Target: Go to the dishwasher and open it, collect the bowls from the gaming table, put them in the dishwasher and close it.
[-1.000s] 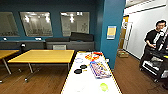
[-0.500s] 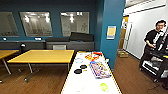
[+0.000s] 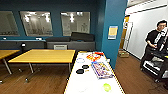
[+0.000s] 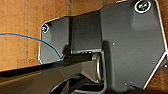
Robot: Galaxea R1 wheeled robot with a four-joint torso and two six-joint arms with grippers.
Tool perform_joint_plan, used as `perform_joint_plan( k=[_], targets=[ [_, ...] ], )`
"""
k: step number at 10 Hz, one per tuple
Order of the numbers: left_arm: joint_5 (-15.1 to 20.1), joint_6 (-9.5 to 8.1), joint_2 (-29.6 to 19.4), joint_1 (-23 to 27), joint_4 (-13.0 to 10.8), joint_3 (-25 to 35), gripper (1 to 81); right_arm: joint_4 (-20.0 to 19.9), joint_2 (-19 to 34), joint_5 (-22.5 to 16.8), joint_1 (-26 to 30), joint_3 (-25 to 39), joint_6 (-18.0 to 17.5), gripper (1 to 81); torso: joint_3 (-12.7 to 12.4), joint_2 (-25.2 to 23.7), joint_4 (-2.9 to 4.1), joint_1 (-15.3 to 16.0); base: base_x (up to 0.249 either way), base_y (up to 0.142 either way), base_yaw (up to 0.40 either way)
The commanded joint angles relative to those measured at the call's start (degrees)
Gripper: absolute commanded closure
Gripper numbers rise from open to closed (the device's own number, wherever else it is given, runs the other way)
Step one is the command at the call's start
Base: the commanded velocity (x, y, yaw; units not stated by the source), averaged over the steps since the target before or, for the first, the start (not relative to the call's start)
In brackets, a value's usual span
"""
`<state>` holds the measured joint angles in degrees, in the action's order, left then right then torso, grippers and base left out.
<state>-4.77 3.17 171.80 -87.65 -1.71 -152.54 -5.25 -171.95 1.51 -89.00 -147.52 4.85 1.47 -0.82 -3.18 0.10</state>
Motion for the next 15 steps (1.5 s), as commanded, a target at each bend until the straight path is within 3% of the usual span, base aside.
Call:
perform_joint_plan(
  k=[1,6,15],
  targets=[
    [2.92,0.17,-0.23,2.70,0.04,-0.13,1.0,0.60,-0.09,-3.36,2.64,0.75,0.07,1.0,0.00,0.00,0.00,0.00,0.000,0.121,0.000],
    [2.83,0.17,-0.23,2.70,0.04,-0.13,1.0,0.60,-0.17,-3.36,2.55,0.75,0.07,1.0,0.00,0.00,0.00,-0.02,0.000,0.110,0.000],
    [2.84,0.17,-0.14,2.70,-0.05,-0.13,1.0,0.33,-0.17,-3.36,2.55,0.66,0.07,1.0,0.00,0.00,0.00,-0.05,0.018,0.000,0.000]
  ],
)
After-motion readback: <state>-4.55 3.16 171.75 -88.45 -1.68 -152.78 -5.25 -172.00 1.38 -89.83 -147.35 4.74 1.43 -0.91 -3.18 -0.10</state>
